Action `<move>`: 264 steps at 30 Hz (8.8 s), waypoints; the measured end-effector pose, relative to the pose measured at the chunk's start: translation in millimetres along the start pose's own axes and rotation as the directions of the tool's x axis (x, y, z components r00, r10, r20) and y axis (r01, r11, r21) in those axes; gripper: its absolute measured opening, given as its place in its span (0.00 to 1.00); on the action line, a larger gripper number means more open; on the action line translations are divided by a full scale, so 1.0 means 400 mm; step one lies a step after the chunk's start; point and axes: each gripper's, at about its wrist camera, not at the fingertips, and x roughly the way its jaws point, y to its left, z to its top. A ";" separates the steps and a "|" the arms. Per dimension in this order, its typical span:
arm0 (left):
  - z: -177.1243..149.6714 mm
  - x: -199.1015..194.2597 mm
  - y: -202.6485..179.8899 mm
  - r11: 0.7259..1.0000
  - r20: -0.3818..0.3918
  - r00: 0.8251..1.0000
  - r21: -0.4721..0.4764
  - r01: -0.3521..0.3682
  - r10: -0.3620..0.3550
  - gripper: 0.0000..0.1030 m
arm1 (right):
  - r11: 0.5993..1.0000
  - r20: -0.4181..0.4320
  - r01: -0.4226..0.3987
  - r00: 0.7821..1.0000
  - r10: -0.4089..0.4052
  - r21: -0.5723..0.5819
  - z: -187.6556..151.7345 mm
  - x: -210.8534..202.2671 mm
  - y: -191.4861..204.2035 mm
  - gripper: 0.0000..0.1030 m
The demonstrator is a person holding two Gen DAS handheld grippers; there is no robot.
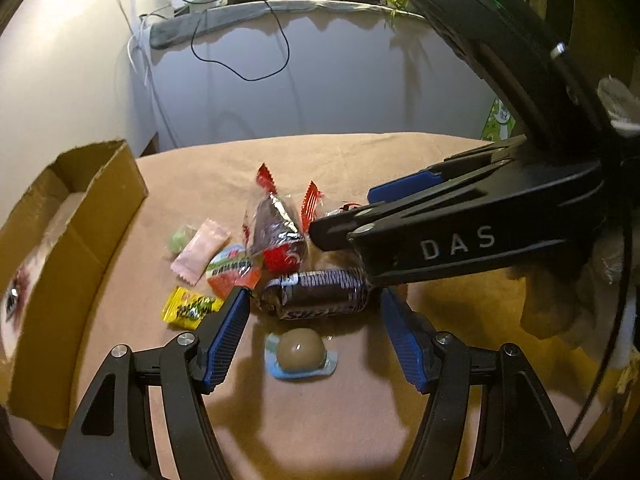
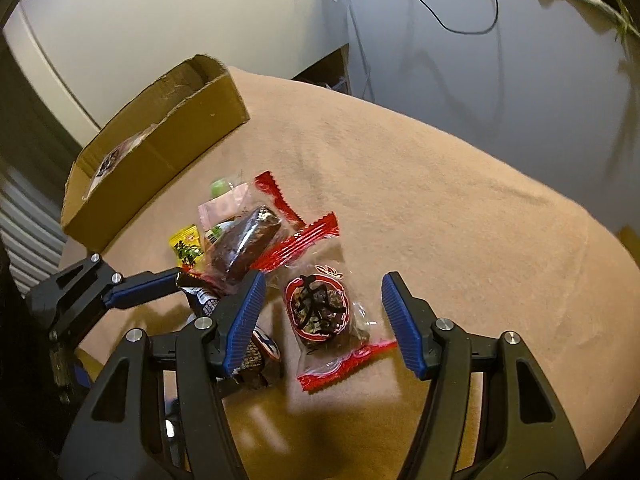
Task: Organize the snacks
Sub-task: 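Grasp the dark chocolate bar with the left gripper while the right grasps the red jerky pack, then carry the chocolate bar and red jerky pack in both grippers over the box, then open both grippers to drop the bar and jerky pack into the box, then grasp the round brown candy with the left gripper while the right grasps the brown jerky bag, then carry the brown candy and jerky bag in both grippers over the box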
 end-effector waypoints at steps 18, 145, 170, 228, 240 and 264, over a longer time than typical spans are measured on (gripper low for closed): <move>0.018 0.073 0.007 0.998 -0.051 0.998 -0.057 0.024 -0.027 0.43 | 0.993 -0.023 -0.066 0.997 0.069 0.099 -0.015 0.014 -0.043 0.35; -0.040 -0.135 0.160 0.981 0.046 0.989 -0.130 0.146 -0.141 0.58 | 0.994 0.027 0.108 0.994 -0.108 -0.001 0.061 -0.078 0.083 0.71; -0.021 0.015 0.085 0.979 -0.087 0.980 -0.113 0.169 -0.179 0.34 | 0.999 -0.050 0.031 0.998 -0.030 0.028 0.048 0.026 0.064 0.69; -0.014 -0.194 0.374 0.975 0.142 0.990 -0.219 0.049 -0.018 0.22 | 0.999 0.093 -0.031 0.995 0.035 -0.042 0.163 -0.090 0.216 0.32; -0.027 -0.207 0.508 0.957 0.142 0.988 -0.289 -0.017 0.060 0.22 | 0.993 0.094 -0.069 0.992 0.078 -0.091 0.281 -0.027 0.312 0.32; -0.032 -0.172 0.603 0.941 0.106 0.991 -0.334 -0.045 0.085 0.22 | 0.988 0.014 -0.100 0.995 0.103 -0.116 0.382 0.140 0.390 0.33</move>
